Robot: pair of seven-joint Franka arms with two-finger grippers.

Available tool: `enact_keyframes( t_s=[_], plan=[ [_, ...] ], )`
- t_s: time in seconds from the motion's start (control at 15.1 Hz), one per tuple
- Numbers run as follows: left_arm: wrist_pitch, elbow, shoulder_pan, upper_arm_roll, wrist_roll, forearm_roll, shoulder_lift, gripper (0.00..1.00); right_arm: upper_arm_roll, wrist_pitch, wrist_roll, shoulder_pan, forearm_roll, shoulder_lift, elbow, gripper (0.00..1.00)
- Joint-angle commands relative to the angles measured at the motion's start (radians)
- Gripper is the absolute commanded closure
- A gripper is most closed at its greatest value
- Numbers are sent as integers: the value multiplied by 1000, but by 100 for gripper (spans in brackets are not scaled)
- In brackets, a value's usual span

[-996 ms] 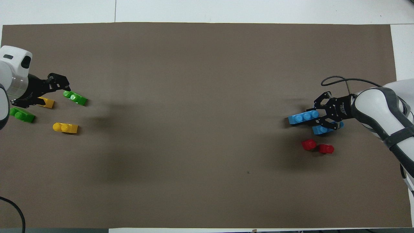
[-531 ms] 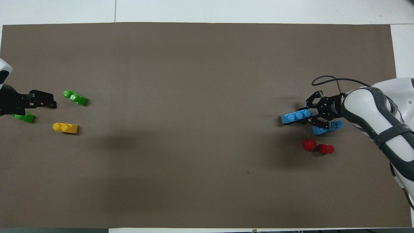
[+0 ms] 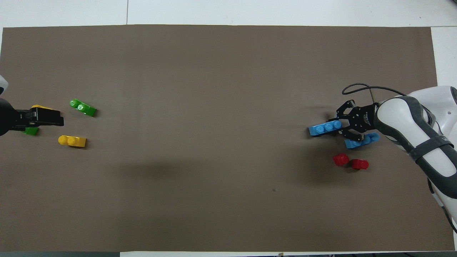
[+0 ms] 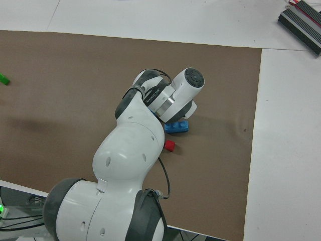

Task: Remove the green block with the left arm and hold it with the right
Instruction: 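Lower the blue block near the other blue block and open the right gripper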

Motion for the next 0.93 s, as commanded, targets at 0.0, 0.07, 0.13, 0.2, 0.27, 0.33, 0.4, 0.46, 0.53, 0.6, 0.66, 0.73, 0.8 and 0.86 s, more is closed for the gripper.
enact_keyframes(
  t_s=[0.0, 0.07, 0.13, 0.2, 0.27, 0.33, 0.4, 0.46, 0.53, 0.6, 0.66, 0.73, 0.8, 0.86],
  plan=[
    [-35, 8, -6, 5, 12, 13, -9, 0, 6, 26, 2, -1, 16, 12, 0, 100],
    [-38, 5, -6, 5, 12, 13, -11, 0, 6, 24, 3, 0, 16, 12, 2, 100],
    [-41, 8, -6, 3, 12, 13, -11, 0, 6, 21, 5, 0, 16, 12, 2, 100],
    [-55, 8, -6, 0, 11, 13, -9, 0, 6, 19, 11, 3, 16, 10, 3, 100],
    [-63, 11, -6, 0, 11, 13, -9, 0, 4, 22, 23, 15, 14, 10, 4, 60],
    [-68, 11, -7, 0, 11, 13, -9, 0, 4, 21, 29, 26, 14, 10, 5, 34],
    [-68, 11, -7, -3, 11, 13, -11, 0, 4, 18, 43, 26, 13, 10, 11, 24],
    [-66, 11, -6, -4, 11, 13, -11, 0, 4, 9, 62, 28, 13, 10, 26, 21],
    [-65, 11, -6, -6, 11, 13, -9, 0, 4, -5, 78, 28, 13, 9, 40, 19],
    [-65, 13, -6, -4, 11, 13, -9, 0, 4, -19, 94, 29, 11, 7, 51, 18],
    [-64, 13, -6, -6, 11, 13, -11, 0, 4, -30, 111, 29, 7, 6, 63, 18],
    [-64, 13, -6, -6, 9, 13, -9, 0, 4, -43, 126, 29, 1, 4, 74, 17],
    [-64, 13, -6, -6, 9, 13, -11, 0, 4, -57, 135, 29, -1, 1, 85, 17],
    [-64, 13, -6, -6, 9, 13, -9, 0, 4, -74, 144, 31, -1, -4, 95, 16]
  ],
)
